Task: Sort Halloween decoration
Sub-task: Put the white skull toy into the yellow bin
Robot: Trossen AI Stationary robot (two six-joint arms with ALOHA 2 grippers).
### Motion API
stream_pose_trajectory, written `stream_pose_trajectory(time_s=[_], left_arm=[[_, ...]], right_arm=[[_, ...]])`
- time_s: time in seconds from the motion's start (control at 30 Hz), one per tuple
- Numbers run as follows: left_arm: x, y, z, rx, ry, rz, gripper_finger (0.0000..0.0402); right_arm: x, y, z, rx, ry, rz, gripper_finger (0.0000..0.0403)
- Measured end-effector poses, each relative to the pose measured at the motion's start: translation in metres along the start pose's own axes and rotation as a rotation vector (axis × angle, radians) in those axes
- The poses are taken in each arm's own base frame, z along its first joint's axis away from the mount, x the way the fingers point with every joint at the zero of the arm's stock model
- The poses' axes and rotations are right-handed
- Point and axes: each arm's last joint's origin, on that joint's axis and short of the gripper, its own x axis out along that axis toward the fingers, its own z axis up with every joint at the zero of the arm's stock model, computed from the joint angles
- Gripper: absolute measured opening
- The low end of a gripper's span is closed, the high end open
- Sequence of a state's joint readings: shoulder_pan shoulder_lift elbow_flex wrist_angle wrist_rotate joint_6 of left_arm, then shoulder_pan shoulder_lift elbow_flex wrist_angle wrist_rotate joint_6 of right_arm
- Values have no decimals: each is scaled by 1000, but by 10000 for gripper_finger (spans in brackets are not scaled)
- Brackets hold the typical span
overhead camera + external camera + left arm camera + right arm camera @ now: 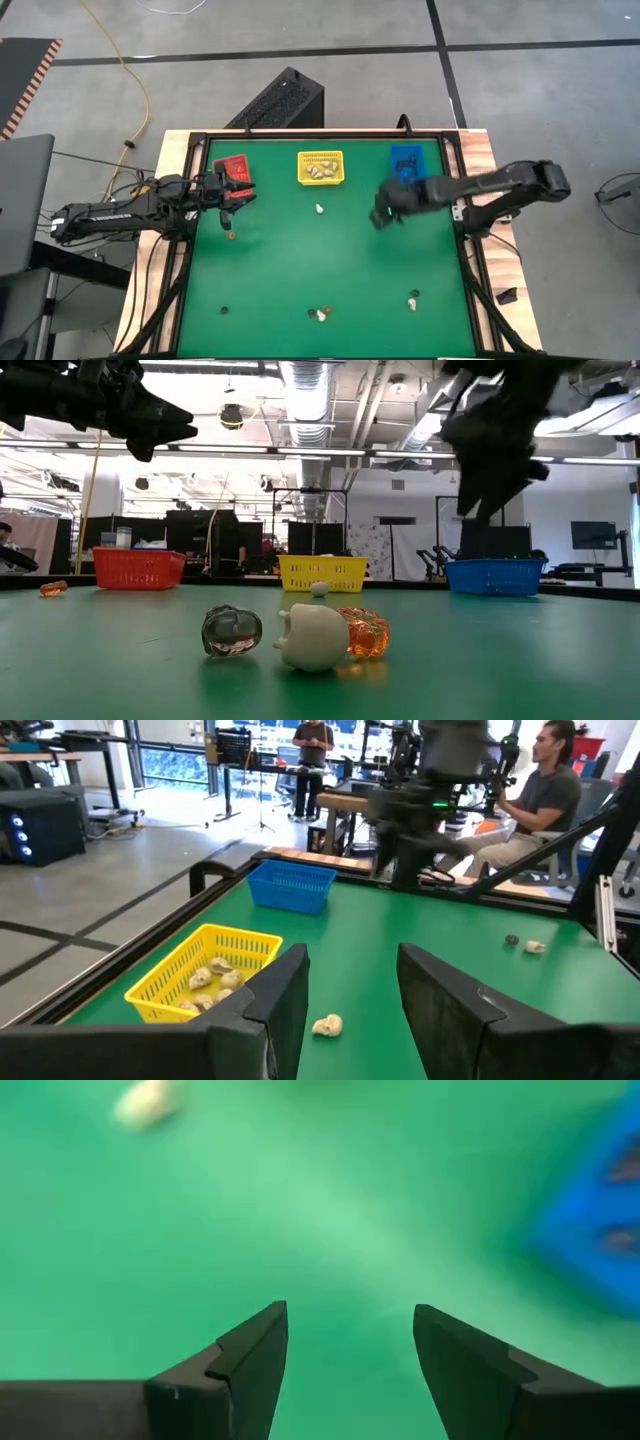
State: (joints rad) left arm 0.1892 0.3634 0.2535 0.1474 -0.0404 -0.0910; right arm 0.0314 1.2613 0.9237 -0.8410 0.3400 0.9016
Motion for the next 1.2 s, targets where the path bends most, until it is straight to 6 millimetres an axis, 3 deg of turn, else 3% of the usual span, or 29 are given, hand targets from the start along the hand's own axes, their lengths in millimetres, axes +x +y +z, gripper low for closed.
stream_pose_trajectory(time_s=[0.13, 0.23, 0.4, 0.57, 0.73, 0.9, 1.2], left_arm=[[0, 0, 0, 0, 0, 0, 142], [0, 0, 0, 0, 0, 0, 142], [0, 0, 2, -22, -25, -3, 142], [0, 0, 4, -27, -44, -6, 142], [0, 0, 4, -27, -45, -6, 142], [0, 0, 4, -16, -46, -5, 142], [0, 0, 5, -6, -47, -4, 142]], right_arm=[[-22, 36, -46, -65, 119, 221, 248], [-39, 51, -80, 44, 257, 314, 248], [-60, 59, -129, 327, 419, 282, 248], [-58, 60, -167, 454, 463, 129, 248], [-43, 65, -183, 440, 461, 21, 248], [-29, 70, -192, 412, 564, -75, 248], [-21, 88, -194, 426, 629, 30, 248]])
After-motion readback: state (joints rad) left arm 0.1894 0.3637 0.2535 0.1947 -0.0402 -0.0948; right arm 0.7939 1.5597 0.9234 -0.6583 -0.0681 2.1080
